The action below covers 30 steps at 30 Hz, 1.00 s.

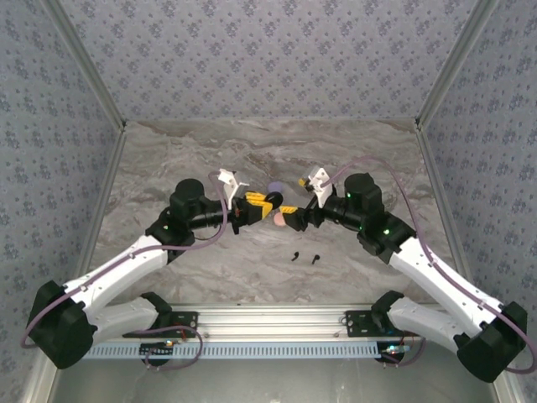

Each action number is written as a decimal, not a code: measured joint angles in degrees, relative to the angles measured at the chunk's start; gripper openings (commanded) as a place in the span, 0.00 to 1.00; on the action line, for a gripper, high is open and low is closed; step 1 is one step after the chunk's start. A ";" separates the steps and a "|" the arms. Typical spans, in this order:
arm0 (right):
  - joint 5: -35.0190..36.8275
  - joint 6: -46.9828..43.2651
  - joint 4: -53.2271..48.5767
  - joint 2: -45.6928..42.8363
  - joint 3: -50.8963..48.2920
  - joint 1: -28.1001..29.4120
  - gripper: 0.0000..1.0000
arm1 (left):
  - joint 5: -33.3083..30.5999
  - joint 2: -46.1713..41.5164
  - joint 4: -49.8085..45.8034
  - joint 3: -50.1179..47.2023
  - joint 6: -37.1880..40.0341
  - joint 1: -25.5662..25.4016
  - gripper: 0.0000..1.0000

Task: Insert wireless bluetooth earbuds into charging case

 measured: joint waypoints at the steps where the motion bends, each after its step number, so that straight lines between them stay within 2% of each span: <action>1: 0.02 0.20 0.09 0.42 0.04 -0.07 0.89 | -0.02 -0.02 0.22 0.00 0.15 -0.04 0.06; 22: -0.42 1.84 0.22 4.52 4.37 -3.54 0.86 | 1.33 0.00 0.96 0.00 3.37 -0.52 0.06; 30: 0.26 4.22 -2.73 2.60 4.81 -5.29 0.86 | 0.98 -0.07 0.98 -0.35 4.22 -0.52 0.06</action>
